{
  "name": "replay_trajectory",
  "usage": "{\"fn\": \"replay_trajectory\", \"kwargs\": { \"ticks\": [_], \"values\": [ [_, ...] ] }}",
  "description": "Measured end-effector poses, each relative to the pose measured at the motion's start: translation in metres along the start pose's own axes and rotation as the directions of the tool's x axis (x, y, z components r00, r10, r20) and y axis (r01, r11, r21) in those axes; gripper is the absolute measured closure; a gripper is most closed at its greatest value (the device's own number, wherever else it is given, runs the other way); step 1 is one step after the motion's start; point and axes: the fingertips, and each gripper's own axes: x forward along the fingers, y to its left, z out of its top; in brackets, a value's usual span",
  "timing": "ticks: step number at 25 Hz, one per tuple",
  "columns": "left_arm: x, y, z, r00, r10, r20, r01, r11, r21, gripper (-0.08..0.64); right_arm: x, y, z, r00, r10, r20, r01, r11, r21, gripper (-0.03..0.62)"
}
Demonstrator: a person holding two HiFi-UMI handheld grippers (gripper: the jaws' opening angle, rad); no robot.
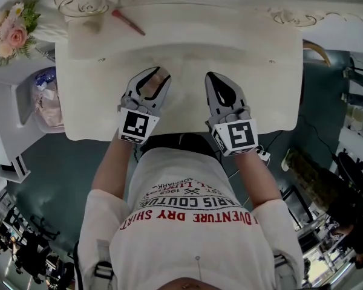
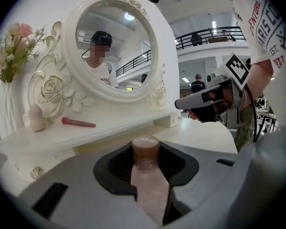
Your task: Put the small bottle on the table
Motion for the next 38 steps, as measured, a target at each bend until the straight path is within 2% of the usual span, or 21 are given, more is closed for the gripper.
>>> {"fn": "replay_trajectory", "kwargs": {
  "ticks": [6, 9, 12, 15, 16, 20, 23, 26, 29, 31, 32, 35, 38],
  "values": [
    [0.000, -0.004, -0.002, 0.999, -0.020, 0.048, 0.018, 0.999, 0.047, 0.425, -0.007, 0.002, -0.005, 1.000, -0.007, -0.017, 0.007, 1.000, -0.011, 0.594],
    [0.000, -0.005, -0.002, 0.997, -0.023, 0.071, 0.021, 0.999, 0.033, 0.425, -0.010, 0.000, -0.003, 1.000, -0.013, -0.022, 0.014, 1.000, 0.015, 0.594],
    [0.000, -0.008, -0.004, 0.997, -0.043, 0.061, 0.043, 0.999, 0.011, 0.425, -0.014, 0.001, 0.004, 1.000, -0.012, -0.008, 0.012, 1.000, 0.017, 0.594],
    [0.001, -0.013, -0.006, 0.997, -0.062, 0.037, 0.062, 0.998, 0.017, 0.336, -0.018, 0.004, 0.012, 1.000, -0.007, 0.007, 0.007, 1.000, 0.004, 0.594],
    [0.000, -0.013, -0.003, 0.998, -0.056, 0.040, 0.055, 0.998, 0.022, 0.328, -0.020, 0.006, 0.015, 1.000, -0.005, 0.011, 0.005, 1.000, 0.000, 0.594],
    [-0.011, -0.008, 0.024, 0.996, -0.011, 0.090, 0.011, 1.000, 0.011, 0.323, -0.025, 0.010, 0.028, 0.999, 0.004, 0.032, -0.004, 1.000, -0.024, 0.594],
    [-0.024, -0.009, 0.046, 0.995, 0.015, 0.096, -0.021, 0.998, 0.055, 0.324, -0.033, 0.015, 0.037, 0.999, 0.009, 0.049, -0.007, 0.999, -0.037, 0.594],
    [-0.039, -0.014, 0.075, 0.991, 0.014, 0.136, -0.027, 0.995, 0.097, 0.326, -0.040, 0.020, 0.049, 0.997, 0.017, 0.075, -0.013, 0.999, -0.051, 0.594],
    [-0.050, -0.012, 0.098, 0.991, 0.027, 0.132, -0.041, 0.993, 0.108, 0.352, -0.043, 0.027, 0.064, 0.993, 0.043, 0.111, -0.034, 0.996, -0.078, 0.594],
    [-0.058, -0.006, 0.110, 0.991, 0.057, 0.123, -0.069, 0.993, 0.098, 0.454, -0.046, 0.031, 0.075, 0.989, 0.057, 0.137, -0.044, 0.995, -0.094, 0.594],
    [-0.062, -0.004, 0.117, 0.989, 0.072, 0.129, -0.084, 0.993, 0.088, 0.482, -0.048, 0.031, 0.080, 0.987, 0.060, 0.147, -0.045, 0.994, -0.101, 0.594],
    [-0.073, -0.002, 0.136, 0.983, 0.102, 0.154, -0.112, 0.992, 0.057, 0.532, -0.058, 0.030, 0.094, 0.983, 0.057, 0.173, -0.038, 0.993, -0.115, 0.594],
    [-0.083, 0.000, 0.153, 0.979, 0.114, 0.170, -0.124, 0.991, 0.047, 0.548, -0.065, 0.028, 0.105, 0.978, 0.050, 0.202, -0.024, 0.991, -0.128, 0.594]
  ]
}}
